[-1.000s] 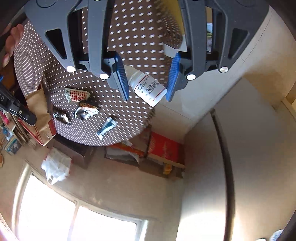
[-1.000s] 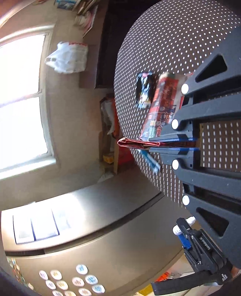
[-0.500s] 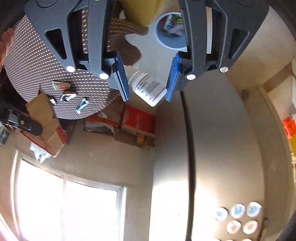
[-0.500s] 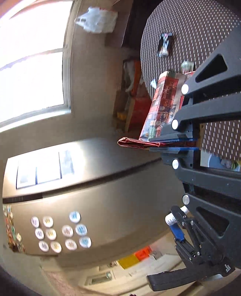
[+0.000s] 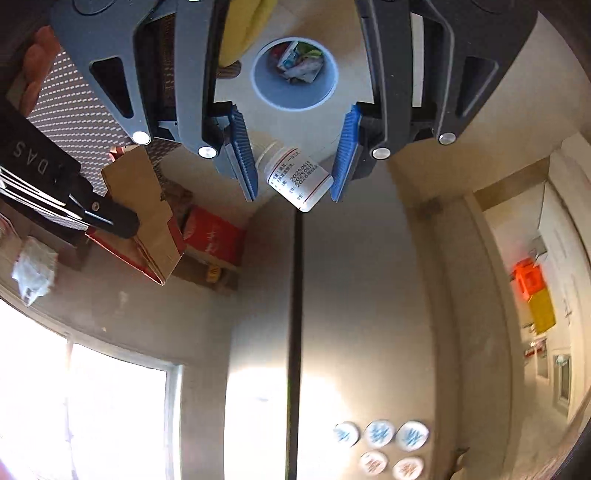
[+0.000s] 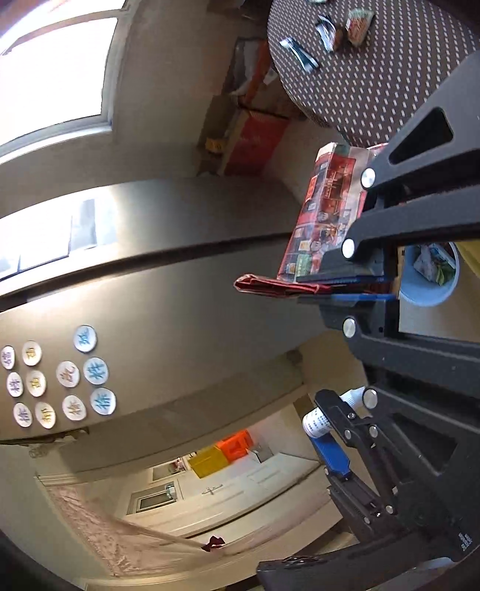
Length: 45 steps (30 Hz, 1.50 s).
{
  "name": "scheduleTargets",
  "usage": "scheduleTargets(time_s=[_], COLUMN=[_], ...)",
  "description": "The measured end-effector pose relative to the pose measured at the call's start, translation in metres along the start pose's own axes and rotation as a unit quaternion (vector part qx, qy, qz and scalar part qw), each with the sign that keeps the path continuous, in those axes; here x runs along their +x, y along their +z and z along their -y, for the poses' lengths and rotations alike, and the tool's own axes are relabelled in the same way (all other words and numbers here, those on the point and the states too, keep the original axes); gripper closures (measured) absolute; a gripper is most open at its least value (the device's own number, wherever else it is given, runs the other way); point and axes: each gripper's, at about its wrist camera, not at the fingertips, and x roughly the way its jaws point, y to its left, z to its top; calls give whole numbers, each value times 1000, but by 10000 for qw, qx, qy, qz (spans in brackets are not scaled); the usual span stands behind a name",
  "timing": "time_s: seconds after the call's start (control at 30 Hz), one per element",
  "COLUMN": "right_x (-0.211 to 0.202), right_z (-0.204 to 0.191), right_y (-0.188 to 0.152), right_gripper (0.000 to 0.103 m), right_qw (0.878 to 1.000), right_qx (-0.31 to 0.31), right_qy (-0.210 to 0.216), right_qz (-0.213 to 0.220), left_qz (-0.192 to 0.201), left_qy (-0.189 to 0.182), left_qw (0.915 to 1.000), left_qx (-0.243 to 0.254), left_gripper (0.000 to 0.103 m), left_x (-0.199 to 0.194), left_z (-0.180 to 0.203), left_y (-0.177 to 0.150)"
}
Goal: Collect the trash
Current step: 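Carry the bottle and box over the wastebasket, then open both tools to drop the bottle and box into the wastebasket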
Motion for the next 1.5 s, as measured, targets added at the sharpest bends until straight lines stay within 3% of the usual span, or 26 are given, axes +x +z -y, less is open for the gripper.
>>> scheduleTargets(time_s=[0.27,0.33,0.37,0.4,0.6,0.93,1.0,1.07,1.1,1.5], right_x=[45,51,54,57,68,98,103,108,111,111], right_z=[-8,-4,-1,1,8,-10,-15,-16,-17,-15], right_y=[-16,-19,-20,-21,-28,-40,-40,-39,-39,-50], right_gripper=[98,98,98,98,98,97,87,63,60,60], right_qw=[9988,9984,9982,9980,9967,9937,9935,9933,9933,9914], right_qx=[47,100,125,152,197,156,166,186,198,112], right_qy=[1,-48,-68,-108,-210,-18,192,215,139,135], right_qz=[-480,-555,-584,-611,-759,-1110,-1114,-1124,-1127,-1295], left_qz=[-681,-749,-766,-779,-1112,-1140,-1137,-1119,-1114,-1085], left_qy=[97,107,135,205,240,509,579,635,645,633], left_qw=[9975,9971,9970,9968,9934,9914,9907,9901,9900,9898], left_qx=[-175,-123,-35,-9,-159,-385,-463,-555,-577,-680], left_gripper=[61,43,20,17,18,17,17,17,17,17], left_x=[49,60,68,74,94,79,75,70,68,66], left_z=[-20,-18,-16,-16,-21,-38,-46,-55,-58,-68], left_y=[-23,-26,-29,-30,-44,-51,-53,-54,-55,-53])
